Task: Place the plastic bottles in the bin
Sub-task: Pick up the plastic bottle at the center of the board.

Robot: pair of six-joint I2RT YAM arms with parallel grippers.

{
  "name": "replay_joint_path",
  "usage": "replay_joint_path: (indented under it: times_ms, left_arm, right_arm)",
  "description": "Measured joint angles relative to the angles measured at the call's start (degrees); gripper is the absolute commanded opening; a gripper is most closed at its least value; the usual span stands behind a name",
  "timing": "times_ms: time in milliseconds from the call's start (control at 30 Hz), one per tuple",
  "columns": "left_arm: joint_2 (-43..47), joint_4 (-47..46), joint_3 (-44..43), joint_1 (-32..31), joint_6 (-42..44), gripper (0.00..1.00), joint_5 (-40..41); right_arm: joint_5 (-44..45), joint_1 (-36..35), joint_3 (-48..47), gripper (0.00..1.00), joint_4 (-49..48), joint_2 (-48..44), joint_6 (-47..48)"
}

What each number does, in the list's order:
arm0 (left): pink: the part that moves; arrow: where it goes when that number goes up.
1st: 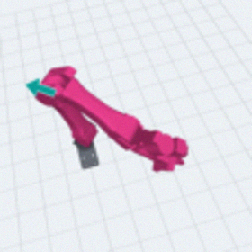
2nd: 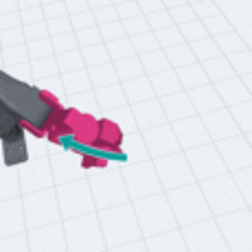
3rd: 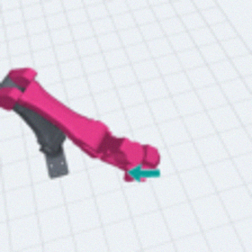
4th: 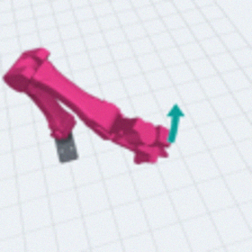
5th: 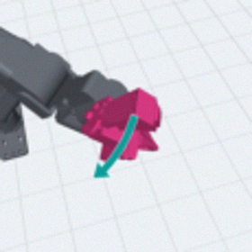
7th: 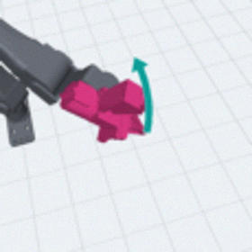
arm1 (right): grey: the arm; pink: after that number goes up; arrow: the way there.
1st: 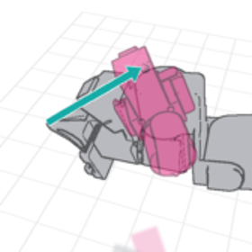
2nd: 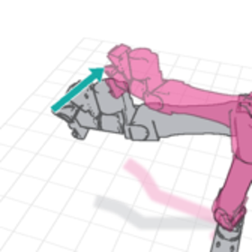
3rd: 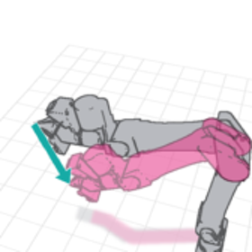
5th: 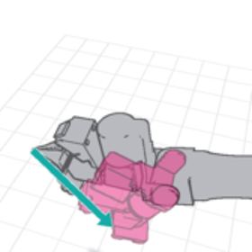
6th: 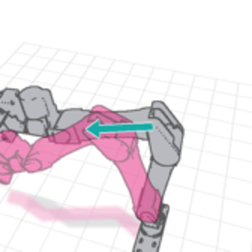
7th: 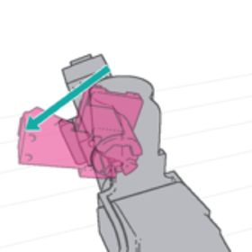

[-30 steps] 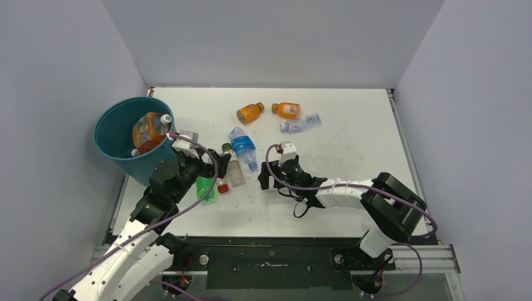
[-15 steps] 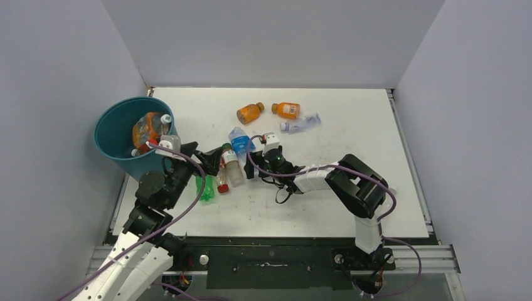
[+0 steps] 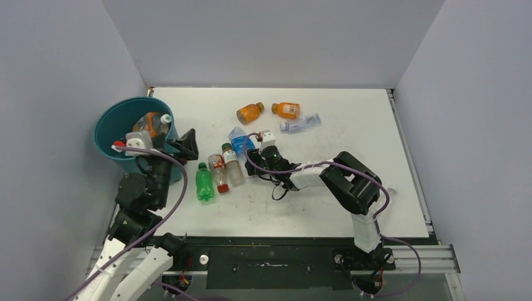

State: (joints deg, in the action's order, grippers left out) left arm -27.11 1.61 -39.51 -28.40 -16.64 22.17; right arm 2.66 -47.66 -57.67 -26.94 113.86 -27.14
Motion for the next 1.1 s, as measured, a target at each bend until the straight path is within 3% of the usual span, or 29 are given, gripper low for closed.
replay_joint_path:
  times_ms: [100,233,433,700,800,900,1100]
  left_arm:
    - [-4.59,1.11,-9.73,0.0,3.78,0.96,7.63]
    - [-13.35,4.74,-23.47,0.96,8.35,0.96,15.02]
    - [-24.48,13.66,-34.07,9.33,8.94,0.96,14.4]
    - [-28.55,19.71,-29.7,13.51,3.65,0.99,6.69]
    - [-25.81,20.15,-25.68,13.51,1.86,1.0,3.15]
    - [-23.34,20.2,-23.61,13.51,0.9,1.0,-1.44]
    - [-20.9,17.97,-20.13,12.26,1.07,1.0,-9.57]
  right_arm:
    - [-0.13,0.0,0.0,0.83,-0.02,0.0,-0.17]
    - [-0.26,0.0,0.22,0.99,-0.2,-0.55,-0.48]
    - [-0.35,0.0,3.28,1.0,0.92,-3.58,-1.09]
    - [-2.75,0.11,2.43,0.97,2.4,-3.63,-0.46]
    - [-3.8,0.13,0.7,0.84,2.58,-2.49,-0.37]
    - [-4.44,0.42,-0.98,0.57,2.29,-0.63,0.04]
    - [-4.87,0.76,-1.73,0.26,2.51,0.39,0.0]
